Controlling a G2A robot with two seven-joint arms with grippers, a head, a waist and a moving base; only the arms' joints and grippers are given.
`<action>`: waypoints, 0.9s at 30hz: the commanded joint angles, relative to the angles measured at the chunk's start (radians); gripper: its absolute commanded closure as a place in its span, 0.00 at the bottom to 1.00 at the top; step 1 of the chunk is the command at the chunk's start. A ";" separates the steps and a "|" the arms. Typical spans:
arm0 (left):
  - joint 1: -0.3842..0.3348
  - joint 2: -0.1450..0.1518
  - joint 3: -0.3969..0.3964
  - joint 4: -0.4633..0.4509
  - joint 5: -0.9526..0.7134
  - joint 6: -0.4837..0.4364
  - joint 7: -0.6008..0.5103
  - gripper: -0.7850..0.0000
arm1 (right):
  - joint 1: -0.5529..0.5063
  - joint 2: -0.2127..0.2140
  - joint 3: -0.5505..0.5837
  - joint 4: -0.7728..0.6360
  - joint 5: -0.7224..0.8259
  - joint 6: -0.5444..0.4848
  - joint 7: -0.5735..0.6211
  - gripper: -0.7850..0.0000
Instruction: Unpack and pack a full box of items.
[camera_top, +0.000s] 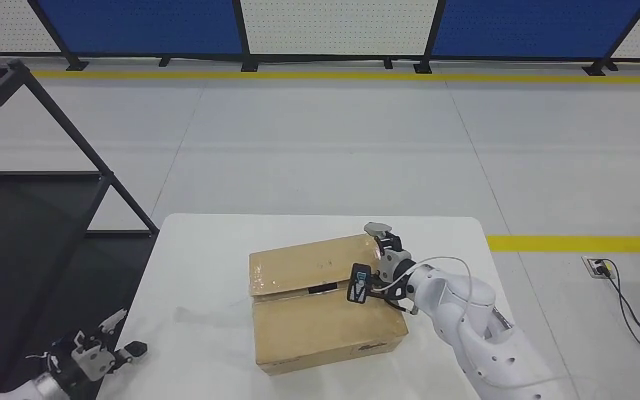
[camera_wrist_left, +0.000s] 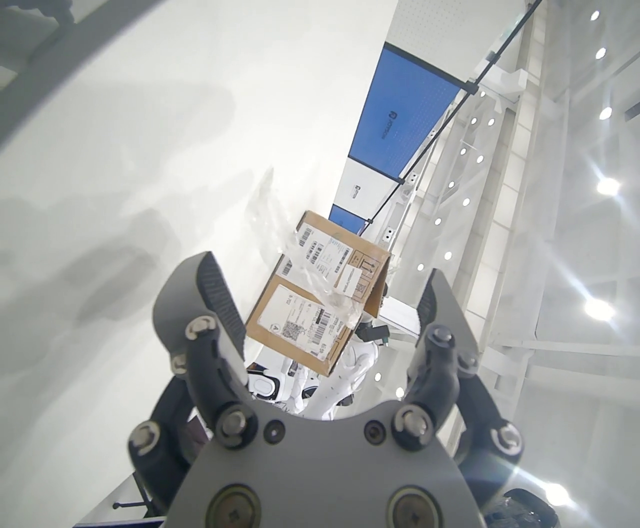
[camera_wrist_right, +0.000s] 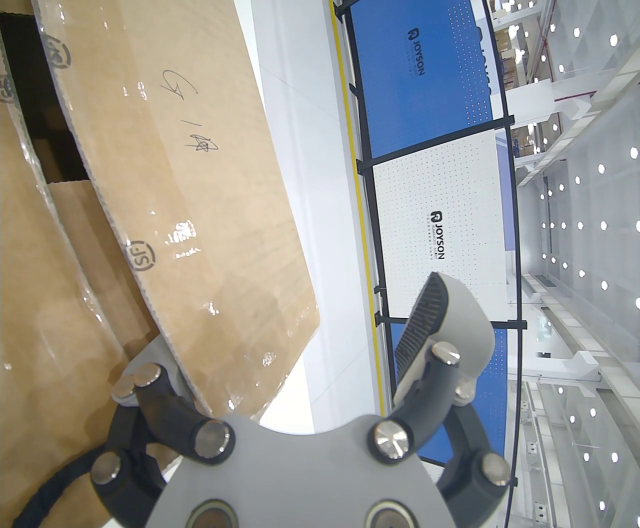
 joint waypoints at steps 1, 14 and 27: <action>0.001 0.000 -0.003 0.000 -0.011 -0.006 0.003 0.00 | 0.000 0.000 0.001 0.000 0.000 -0.001 0.000 0.00; 0.057 -0.016 -0.012 -0.067 -0.165 -0.194 -0.154 0.00 | -0.017 0.001 0.025 -0.018 0.003 0.041 -0.020 0.00; 0.122 -0.029 0.006 -0.175 -0.205 -0.290 -0.215 0.00 | -0.090 0.050 0.257 -0.091 0.118 -0.103 -0.190 0.00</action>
